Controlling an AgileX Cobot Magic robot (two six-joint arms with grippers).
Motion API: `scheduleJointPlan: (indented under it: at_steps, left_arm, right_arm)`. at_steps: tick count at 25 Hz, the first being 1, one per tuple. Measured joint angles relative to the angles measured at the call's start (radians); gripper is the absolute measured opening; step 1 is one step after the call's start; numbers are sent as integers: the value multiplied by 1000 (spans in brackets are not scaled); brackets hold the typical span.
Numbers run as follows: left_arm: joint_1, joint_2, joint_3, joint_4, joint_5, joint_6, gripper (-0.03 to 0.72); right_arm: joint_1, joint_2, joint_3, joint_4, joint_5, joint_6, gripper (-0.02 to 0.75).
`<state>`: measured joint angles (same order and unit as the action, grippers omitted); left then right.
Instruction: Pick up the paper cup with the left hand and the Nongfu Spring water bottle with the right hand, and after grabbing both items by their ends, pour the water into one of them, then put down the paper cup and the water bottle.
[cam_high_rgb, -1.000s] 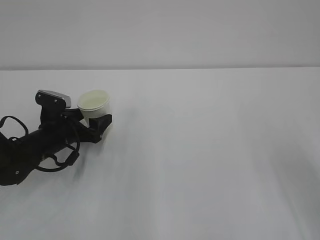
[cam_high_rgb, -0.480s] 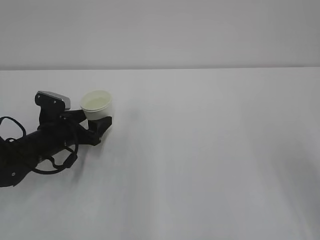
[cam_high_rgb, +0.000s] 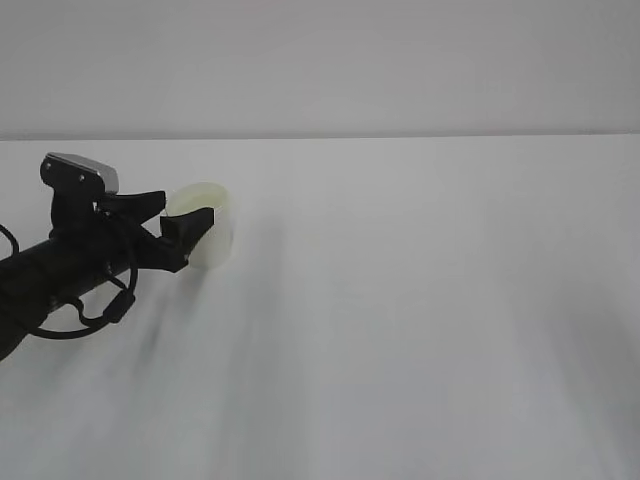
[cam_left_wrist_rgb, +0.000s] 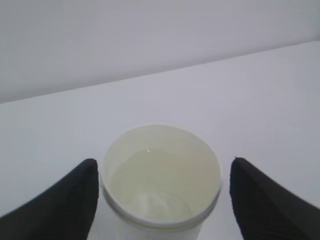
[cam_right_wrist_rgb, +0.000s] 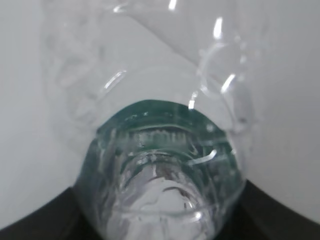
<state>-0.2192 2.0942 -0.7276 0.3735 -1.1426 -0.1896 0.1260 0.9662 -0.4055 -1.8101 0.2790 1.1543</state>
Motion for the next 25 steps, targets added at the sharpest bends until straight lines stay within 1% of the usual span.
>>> scheduleJointPlan:
  at_steps: [7,11,17,25]
  left_arm:
    - [0,-80,37,-19,-2,0,586]
    - [0,-113,81,-37,-2,-49,586]
    - [0,-169,144,-40,-2,-60,567]
    - [0,-284,173,-40,-2,-62,560]
  right_arm:
    - [0,0,0,0,0,21,420]
    - [0,0,0,0,0,27,420]
    - [0,0,0,0,0,36,420]
    - [0,0,0,0,0,47,420]
